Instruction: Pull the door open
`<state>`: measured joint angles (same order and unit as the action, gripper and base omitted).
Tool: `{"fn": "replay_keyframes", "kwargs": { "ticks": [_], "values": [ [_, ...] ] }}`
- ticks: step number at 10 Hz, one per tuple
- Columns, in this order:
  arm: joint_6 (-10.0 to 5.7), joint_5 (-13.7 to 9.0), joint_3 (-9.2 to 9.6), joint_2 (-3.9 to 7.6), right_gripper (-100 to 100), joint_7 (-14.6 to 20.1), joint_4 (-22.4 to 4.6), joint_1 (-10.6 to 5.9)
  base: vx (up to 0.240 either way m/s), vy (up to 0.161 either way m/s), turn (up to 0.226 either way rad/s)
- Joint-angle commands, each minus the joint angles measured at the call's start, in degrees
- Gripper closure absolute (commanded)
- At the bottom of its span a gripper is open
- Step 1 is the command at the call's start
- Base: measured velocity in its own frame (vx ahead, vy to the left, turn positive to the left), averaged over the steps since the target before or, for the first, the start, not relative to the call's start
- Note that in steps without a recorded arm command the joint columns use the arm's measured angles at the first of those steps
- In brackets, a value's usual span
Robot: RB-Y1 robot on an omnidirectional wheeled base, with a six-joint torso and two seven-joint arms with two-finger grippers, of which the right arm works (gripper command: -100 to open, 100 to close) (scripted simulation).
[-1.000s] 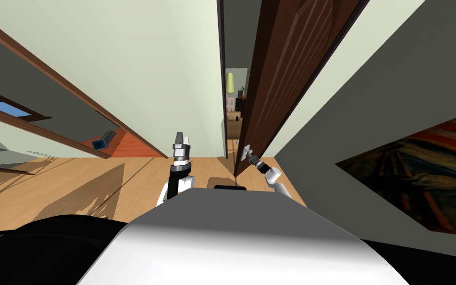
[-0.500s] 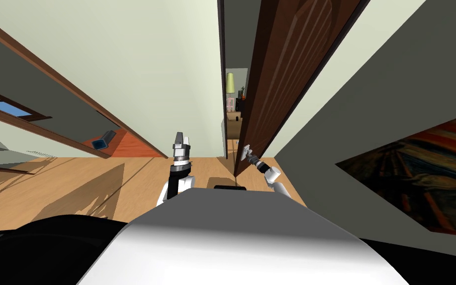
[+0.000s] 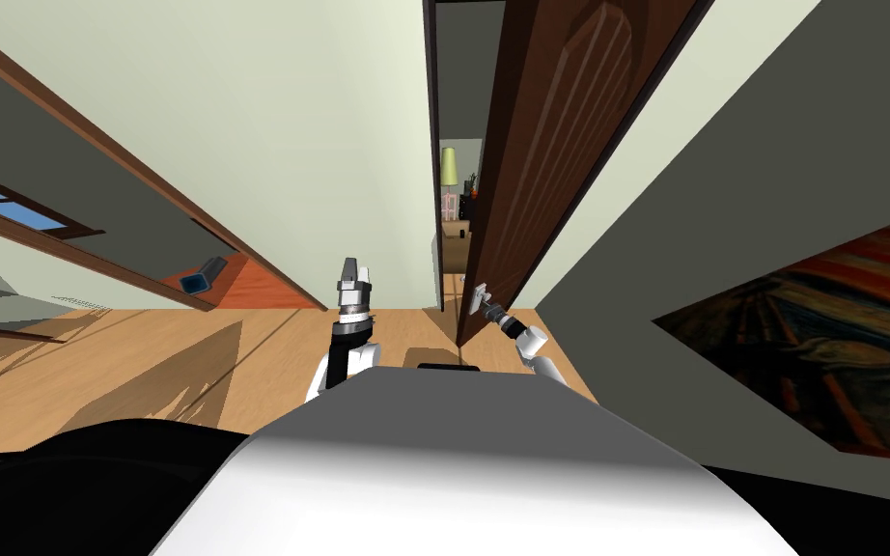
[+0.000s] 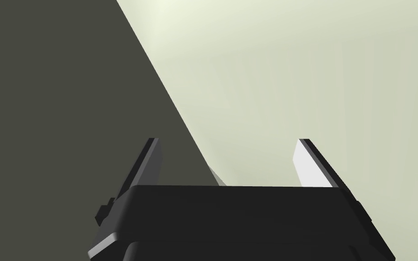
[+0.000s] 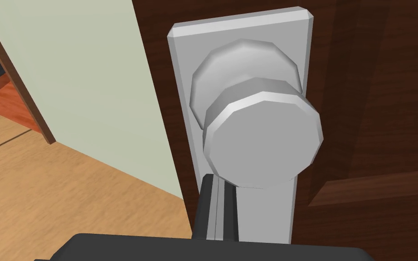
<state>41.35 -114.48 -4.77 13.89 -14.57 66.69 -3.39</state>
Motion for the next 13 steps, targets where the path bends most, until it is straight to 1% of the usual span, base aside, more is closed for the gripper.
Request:
{"fn": "replay_keyframes", "kwargs": {
  "ticks": [1,2,3,5,6,8,9,10,11,12,13],
  "values": [
    [0.03,-0.15,-0.23,0.1,100,-0.01,0.35,-0.31,0.0,0.0,0.0],
    [0.03,-0.15,-0.23,0.1,100,-0.01,0.35,-0.31,0.0,0.0,0.0],
    [1.52,-1.42,0.27,0.06,-100,-1.99,0.85,0.82,-0.038,-0.089,0.008],
    [2.64,-2.45,0.48,0.1,-100,-3.43,1.47,1.41,-0.086,-0.114,0.023],
    [3.87,-3.59,0.71,0.14,-100,-5.03,2.15,2.06,-0.1,-0.144,-0.028],
    [5.11,-4.73,0.94,0.18,-100,-6.63,2.84,2.72,-0.088,-0.146,-0.019],
    [6.21,-5.76,1.14,0.22,-100,-8.06,3.45,3.3,-0.085,-0.149,-0.013],
    [6.21,-5.76,1.14,0.22,-100,-8.06,3.45,3.3,-0.048,-0.104,-0.004],
    [7.08,-6.56,1.3,0.25,-100,-9.18,3.93,3.76,-0.037,-0.094,-0.02],
    [7.08,-6.56,1.3,0.25,-100,-9.18,3.93,3.76,-0.024,-0.059,0.0],
    [7.23,-5.95,2.19,0.22,-100,-8.62,2.71,4.86,-0.013,-0.009,0.018]
  ]
}}
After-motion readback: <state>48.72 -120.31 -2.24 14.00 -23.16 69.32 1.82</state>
